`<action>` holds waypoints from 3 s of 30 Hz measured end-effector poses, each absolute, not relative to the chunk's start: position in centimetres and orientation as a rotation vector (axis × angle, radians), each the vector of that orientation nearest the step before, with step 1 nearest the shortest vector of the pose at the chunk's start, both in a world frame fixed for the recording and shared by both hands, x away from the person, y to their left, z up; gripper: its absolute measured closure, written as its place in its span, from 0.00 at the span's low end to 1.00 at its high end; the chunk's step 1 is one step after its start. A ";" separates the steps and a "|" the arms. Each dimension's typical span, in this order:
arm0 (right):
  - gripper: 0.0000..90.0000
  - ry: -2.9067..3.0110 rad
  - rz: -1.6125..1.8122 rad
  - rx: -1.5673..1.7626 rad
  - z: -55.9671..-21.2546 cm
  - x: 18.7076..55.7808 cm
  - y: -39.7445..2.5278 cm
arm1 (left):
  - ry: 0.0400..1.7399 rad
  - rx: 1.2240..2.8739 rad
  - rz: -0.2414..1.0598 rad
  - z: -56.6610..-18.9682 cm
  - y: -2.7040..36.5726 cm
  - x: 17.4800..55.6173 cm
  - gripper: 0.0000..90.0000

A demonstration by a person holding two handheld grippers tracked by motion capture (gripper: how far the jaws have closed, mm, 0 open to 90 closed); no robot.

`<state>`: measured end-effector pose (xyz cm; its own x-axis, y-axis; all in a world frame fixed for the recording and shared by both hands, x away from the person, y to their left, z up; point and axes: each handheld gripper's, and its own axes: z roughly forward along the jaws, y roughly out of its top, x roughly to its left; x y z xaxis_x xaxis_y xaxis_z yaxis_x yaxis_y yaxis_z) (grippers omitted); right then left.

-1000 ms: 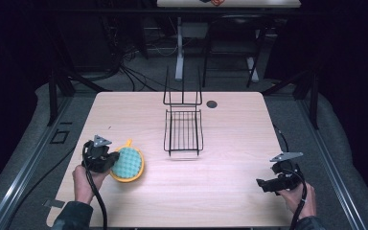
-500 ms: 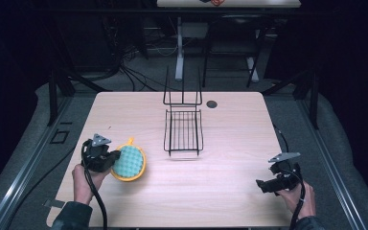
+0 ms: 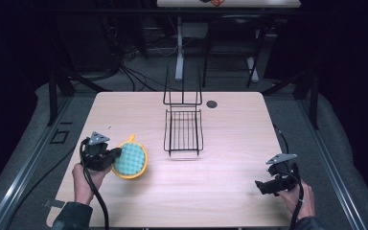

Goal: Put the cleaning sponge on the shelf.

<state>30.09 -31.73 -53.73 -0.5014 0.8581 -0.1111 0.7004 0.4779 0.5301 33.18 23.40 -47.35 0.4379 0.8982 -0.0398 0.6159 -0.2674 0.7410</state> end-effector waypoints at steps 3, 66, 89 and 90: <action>0.00 2.374 0.593 1.298 -53.8 30.1 -31.6 | 1.266 1.981 0.513 -47.1 23.5 33.1 0.98; 0.00 2.389 0.592 1.334 -53.9 30.1 -31.9 | 1.110 1.909 0.503 -41.9 17.9 38.0 0.98; 0.01 2.391 0.590 1.338 -54.0 30.1 -31.9 | 1.085 1.927 0.481 -42.4 14.9 39.7 0.98; 0.01 2.391 0.592 1.341 -54.0 30.1 -31.9 | 1.082 1.927 0.484 -42.4 14.8 39.7 0.98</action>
